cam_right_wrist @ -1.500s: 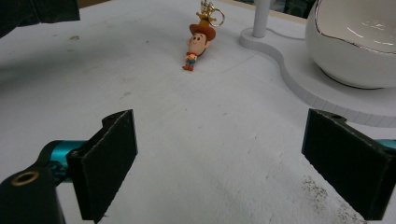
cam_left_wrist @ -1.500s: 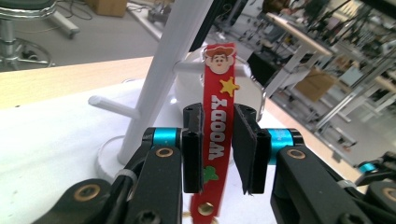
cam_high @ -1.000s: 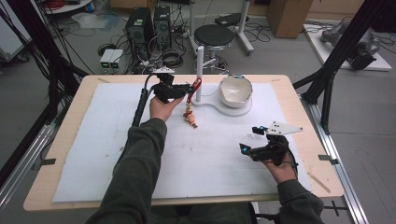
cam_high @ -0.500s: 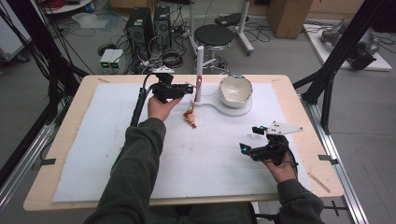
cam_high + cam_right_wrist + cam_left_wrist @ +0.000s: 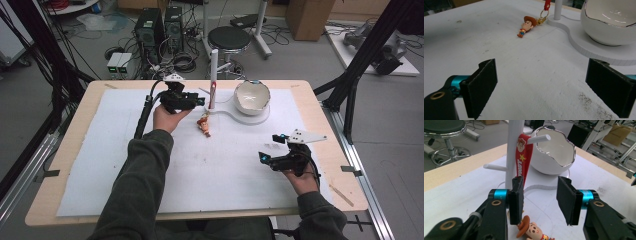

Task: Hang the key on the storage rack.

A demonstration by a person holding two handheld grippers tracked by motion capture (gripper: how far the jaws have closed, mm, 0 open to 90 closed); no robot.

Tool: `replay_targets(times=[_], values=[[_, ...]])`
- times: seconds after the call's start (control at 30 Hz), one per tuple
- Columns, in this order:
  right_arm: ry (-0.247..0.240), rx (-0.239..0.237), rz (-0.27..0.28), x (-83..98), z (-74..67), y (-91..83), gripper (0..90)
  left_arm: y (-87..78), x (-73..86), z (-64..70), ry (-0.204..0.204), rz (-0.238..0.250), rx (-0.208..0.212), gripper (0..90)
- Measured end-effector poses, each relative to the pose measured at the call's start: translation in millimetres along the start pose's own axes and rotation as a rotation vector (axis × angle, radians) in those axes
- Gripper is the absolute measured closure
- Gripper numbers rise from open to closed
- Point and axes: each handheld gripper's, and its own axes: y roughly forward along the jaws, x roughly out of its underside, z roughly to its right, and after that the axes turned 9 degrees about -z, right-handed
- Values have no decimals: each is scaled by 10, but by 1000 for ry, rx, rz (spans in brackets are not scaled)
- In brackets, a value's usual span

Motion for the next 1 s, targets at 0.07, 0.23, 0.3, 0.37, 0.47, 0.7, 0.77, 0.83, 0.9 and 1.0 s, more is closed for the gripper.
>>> replay_targets(times=[0.07, 0.23, 0.3, 0.37, 0.47, 0.7, 0.77, 0.83, 0.9, 1.0], values=[[1, 5, -5, 4, 0, -4, 96, -25, 18, 7, 9, 1, -6, 558], [2, 17, -5, 14, 12, -23, 96, -100, 39, 42, 42, -27, -14, 528], [2, 19, -8, 16, 11, -23, 96, -128, 52, 67, 56, -19, -17, 525], [1, 23, -9, 17, 6, -23, 96, -162, 72, 77, 59, -15, -16, 518], [-2, 28, -13, 16, 2, -21, 96, -200, 106, 70, 65, -15, -24, 515], [-2, 31, -11, 13, 5, -13, 96, -291, 185, 46, 59, -18, -25, 497], [3, 31, -11, 11, 1, -14, 96, -309, 188, 56, 74, -21, -27, 492], [4, 31, -12, 8, -1, -15, 96, -330, 183, 75, 81, -17, -18, 485], [1, 35, -13, 7, -2, -17, 96, -342, 180, 99, 85, -11, -12, 482], [3, 37, -8, 7, -7, -23, 96, -367, 177, 135, 106, -17, -4, 470]])
